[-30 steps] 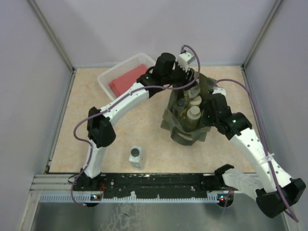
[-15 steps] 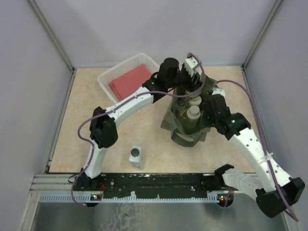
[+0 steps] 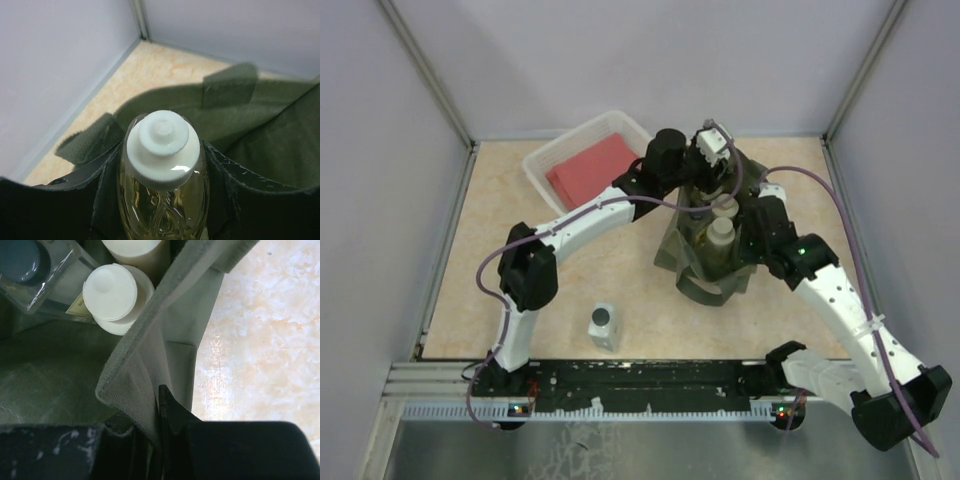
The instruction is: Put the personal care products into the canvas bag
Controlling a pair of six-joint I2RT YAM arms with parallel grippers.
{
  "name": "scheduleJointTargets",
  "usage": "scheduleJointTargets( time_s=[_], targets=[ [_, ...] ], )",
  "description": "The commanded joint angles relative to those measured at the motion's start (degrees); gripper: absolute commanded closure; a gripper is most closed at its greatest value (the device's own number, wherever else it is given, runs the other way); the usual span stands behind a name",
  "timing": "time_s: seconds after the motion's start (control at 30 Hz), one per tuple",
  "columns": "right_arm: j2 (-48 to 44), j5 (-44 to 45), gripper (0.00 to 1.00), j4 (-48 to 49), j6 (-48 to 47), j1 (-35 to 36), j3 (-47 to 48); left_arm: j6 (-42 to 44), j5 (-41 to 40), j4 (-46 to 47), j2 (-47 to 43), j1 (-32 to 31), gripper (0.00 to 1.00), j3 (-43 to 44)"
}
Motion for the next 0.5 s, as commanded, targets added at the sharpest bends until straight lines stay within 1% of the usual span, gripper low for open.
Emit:
scheduleJointTargets(
  time_s=[0.0, 0.17, 0.47],
  targets=[
    [1.7, 1.0, 0.88, 1.0, -0.5, 0.1, -1.8, 3.0, -5.6, -4.8, -0.6, 1.9, 1.00, -3.9],
    [1.8, 1.2, 0.88, 0.7, -0.5, 0.1, -1.7, 1.8, -7.5, -2.6, -1.4, 3.0, 1.00, -6.2],
    [2.2, 1.2, 0.88, 0.9, -0.4, 0.1, -1.8, -1.7, -5.2, -1.5, 1.2, 4.7, 1.00, -5.7]
  ],
)
